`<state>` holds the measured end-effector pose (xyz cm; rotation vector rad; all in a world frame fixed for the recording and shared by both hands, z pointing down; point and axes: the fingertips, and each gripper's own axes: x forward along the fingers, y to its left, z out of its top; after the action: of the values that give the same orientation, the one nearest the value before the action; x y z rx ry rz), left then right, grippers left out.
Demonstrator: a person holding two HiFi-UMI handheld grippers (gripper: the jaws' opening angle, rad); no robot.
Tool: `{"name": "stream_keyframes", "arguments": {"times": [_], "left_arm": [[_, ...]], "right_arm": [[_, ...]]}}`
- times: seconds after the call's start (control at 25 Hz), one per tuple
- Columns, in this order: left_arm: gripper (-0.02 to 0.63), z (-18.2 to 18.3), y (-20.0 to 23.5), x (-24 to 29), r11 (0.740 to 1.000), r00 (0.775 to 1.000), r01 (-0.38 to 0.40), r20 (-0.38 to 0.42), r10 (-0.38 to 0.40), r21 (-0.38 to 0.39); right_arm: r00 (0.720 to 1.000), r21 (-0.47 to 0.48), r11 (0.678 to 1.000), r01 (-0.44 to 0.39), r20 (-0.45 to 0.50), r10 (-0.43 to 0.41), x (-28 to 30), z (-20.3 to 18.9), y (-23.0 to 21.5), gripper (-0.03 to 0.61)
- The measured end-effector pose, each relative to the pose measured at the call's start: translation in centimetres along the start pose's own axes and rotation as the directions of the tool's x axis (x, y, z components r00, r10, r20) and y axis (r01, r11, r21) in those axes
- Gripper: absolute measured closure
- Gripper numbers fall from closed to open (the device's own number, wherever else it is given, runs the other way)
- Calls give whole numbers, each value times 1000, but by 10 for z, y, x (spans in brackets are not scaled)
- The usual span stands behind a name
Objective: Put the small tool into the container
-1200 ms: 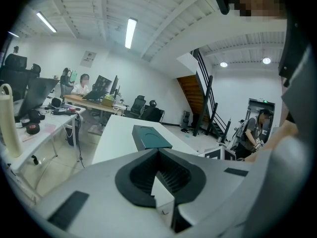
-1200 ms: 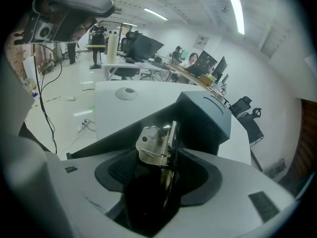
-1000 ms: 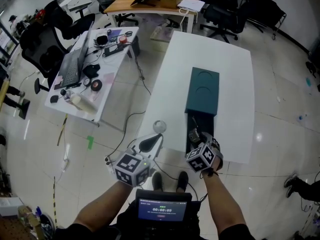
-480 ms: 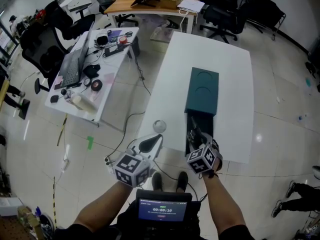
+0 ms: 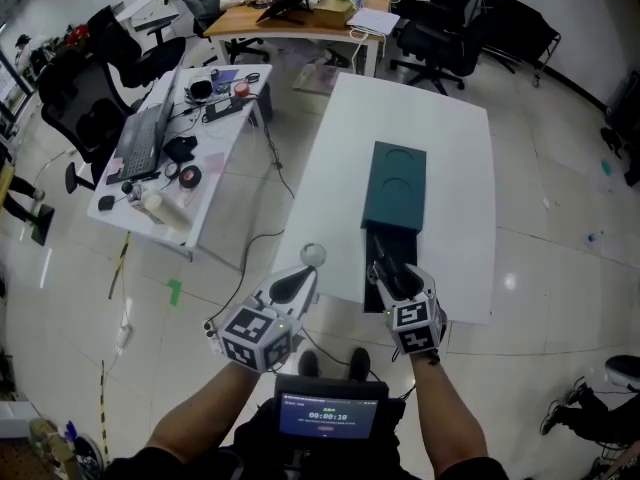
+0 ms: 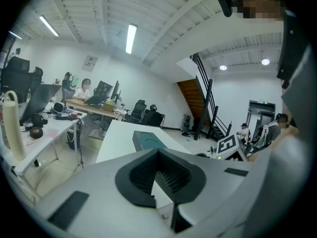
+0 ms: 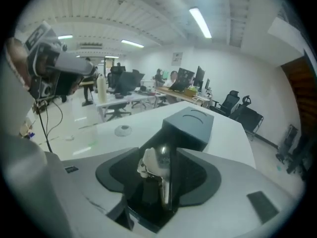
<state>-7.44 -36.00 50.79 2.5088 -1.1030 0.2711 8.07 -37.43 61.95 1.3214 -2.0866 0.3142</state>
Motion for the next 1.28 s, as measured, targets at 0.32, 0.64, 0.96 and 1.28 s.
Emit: {"name": "stream_keyframes", "arguments": {"times": [0.32,0.64,0.96,1.28], "left_arm": [[597,34,-23,-31,1000,996,26,83,-26,4],[597,58,-51,-72,995,982,99,157,-102,30],[597,75,-57,-92,990,963,141,227,-142,22],[597,62,-124,-116,969,944,239,219,-247,63]], "right_arm": [[969,213,976,-32,247,-22,-96,58,-18,345],[885,352,935,-46,448,-125,-216,97,-35,530],[837,400,916,-31,511,-196,-281,85,-19,571],[816,396,918,38,517,-257,-346,70,6,572]]}}
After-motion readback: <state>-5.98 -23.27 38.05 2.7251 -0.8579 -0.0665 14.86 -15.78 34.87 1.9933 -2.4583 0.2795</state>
